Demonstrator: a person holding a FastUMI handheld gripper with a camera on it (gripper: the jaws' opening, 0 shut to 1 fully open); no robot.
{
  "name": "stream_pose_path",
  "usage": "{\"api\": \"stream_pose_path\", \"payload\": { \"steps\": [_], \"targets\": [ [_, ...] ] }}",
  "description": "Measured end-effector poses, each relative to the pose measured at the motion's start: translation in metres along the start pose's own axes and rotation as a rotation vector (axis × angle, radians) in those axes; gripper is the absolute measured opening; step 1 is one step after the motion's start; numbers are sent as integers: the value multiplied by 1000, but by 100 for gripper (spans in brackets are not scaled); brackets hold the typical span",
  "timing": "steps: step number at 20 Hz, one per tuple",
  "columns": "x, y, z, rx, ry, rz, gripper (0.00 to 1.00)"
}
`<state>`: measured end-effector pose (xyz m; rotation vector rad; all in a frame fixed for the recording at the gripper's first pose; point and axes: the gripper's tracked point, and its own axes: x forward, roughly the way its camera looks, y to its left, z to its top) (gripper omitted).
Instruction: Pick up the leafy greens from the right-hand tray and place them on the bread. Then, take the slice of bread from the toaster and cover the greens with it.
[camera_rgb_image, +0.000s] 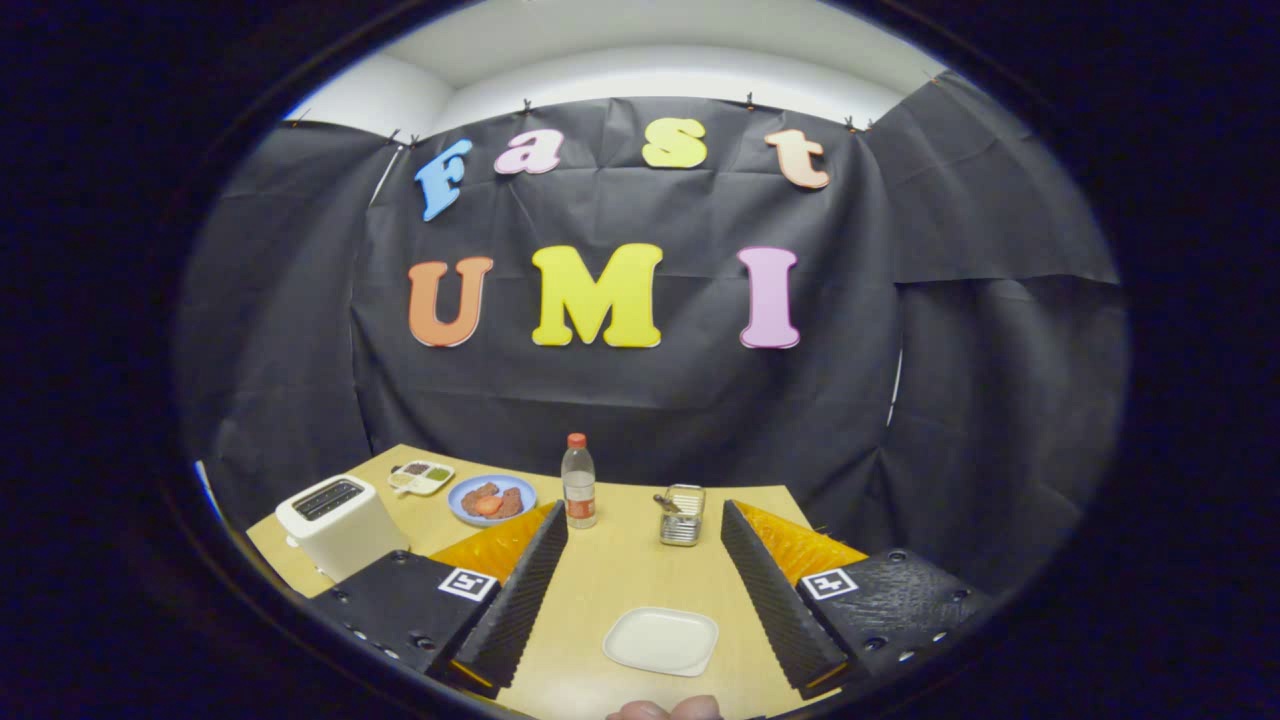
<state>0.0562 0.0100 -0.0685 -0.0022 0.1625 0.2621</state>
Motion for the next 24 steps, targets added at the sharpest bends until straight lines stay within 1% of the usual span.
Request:
{"api": "stream_pose_path", "payload": {
  "steps": [4,8,12,14,17,20,24],
  "targets": [
    [-24,-43,31,50,-49,-52,95],
    [-38,-58,40,85,-80,-70,94],
    [-36,-48,43,88,-96,-70,94],
    [-31,-39,37,91,-75,-60,94],
    [-23,-26,42,78,-76,-43,94],
    [-22,-17,51,72,-94,-53,94],
    [-22,-11,48,87,-85,-74,94]
  ]
}}
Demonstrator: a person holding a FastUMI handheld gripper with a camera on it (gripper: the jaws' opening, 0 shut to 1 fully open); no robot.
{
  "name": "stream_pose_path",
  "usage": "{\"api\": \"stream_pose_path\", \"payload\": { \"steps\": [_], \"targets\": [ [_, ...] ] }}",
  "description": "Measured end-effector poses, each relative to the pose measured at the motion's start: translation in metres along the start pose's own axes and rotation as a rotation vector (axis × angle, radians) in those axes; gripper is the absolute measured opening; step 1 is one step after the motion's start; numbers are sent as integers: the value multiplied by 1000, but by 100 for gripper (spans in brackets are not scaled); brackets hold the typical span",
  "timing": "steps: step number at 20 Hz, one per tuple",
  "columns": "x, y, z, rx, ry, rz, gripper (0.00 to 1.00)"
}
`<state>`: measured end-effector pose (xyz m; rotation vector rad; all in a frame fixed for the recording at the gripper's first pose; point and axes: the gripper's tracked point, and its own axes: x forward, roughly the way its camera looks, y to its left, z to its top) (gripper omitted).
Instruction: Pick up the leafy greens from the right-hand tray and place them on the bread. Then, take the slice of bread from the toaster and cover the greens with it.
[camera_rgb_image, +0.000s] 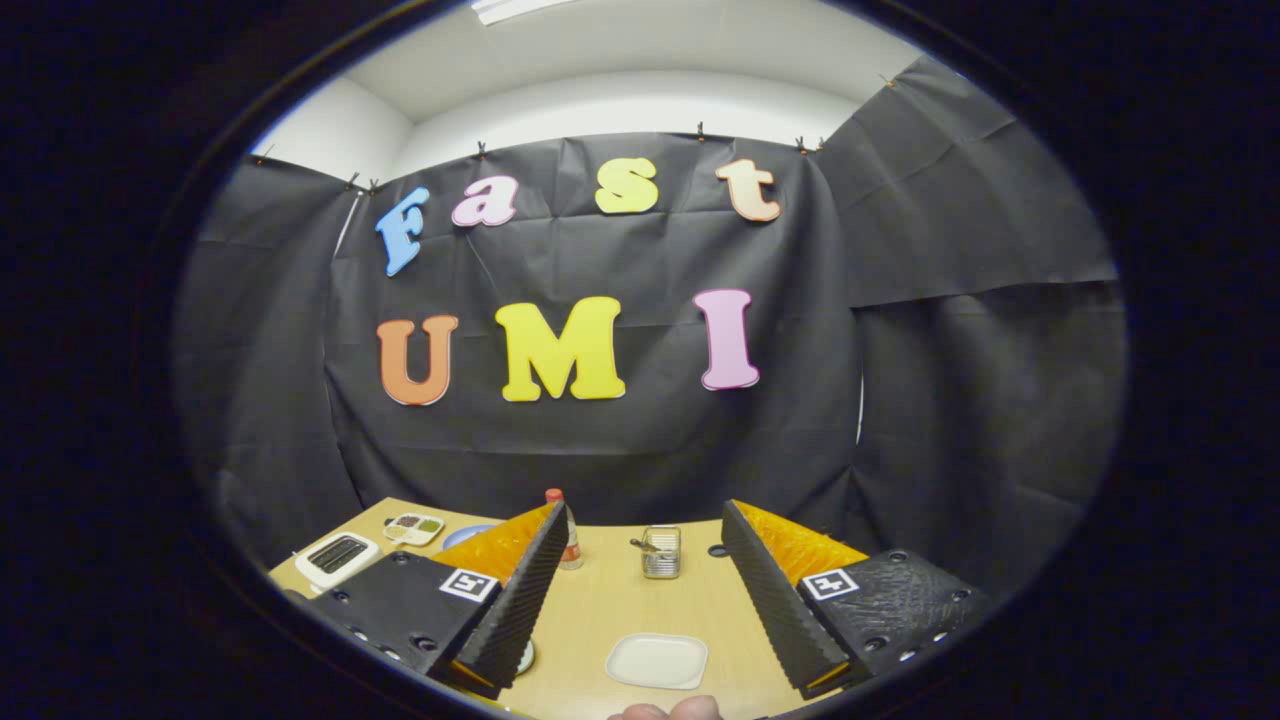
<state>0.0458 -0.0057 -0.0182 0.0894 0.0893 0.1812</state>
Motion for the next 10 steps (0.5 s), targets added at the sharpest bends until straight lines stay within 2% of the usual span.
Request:
{"api": "stream_pose_path", "payload": {
  "steps": [5,10],
  "targets": [
    [1,1,4,13,-23,-29,94],
    [2,21,11,7,-38,-3,94]
  ]
}}
